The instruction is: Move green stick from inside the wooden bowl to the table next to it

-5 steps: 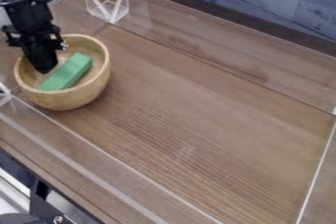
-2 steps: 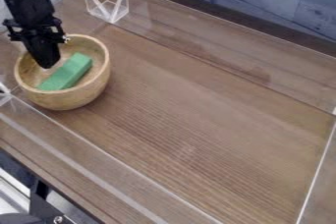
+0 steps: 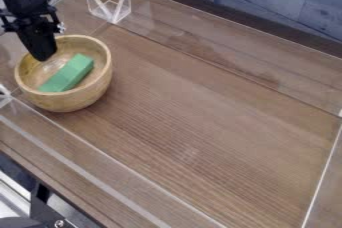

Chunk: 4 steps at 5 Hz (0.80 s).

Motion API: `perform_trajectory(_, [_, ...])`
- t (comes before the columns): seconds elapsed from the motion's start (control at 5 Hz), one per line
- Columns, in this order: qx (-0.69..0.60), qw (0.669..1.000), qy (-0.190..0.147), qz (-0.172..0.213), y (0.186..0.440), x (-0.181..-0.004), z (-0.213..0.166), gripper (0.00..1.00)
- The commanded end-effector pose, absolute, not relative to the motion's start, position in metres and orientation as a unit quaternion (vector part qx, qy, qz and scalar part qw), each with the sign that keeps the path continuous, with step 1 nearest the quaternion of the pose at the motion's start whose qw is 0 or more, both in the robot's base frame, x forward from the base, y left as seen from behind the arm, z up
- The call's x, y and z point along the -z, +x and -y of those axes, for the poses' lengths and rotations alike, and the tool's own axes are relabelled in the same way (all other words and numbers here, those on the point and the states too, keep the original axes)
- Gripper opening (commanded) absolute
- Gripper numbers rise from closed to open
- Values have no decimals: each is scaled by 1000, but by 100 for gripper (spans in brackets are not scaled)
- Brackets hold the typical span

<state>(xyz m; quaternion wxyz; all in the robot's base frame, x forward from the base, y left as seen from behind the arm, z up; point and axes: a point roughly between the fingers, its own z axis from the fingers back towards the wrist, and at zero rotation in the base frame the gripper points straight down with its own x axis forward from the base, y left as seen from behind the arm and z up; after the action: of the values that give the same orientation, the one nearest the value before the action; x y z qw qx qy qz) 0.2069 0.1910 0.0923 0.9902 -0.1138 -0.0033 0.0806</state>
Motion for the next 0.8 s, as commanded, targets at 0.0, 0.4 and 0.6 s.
perform_trajectory(0.0, [-75, 992, -92, 30, 212, -106, -194, 0])
perform_trajectory(0.4, [-70, 993, -93, 29, 212, -100, -179, 0])
perform_trajectory(0.6, [-71, 993, -94, 29, 212, -100, -166, 0])
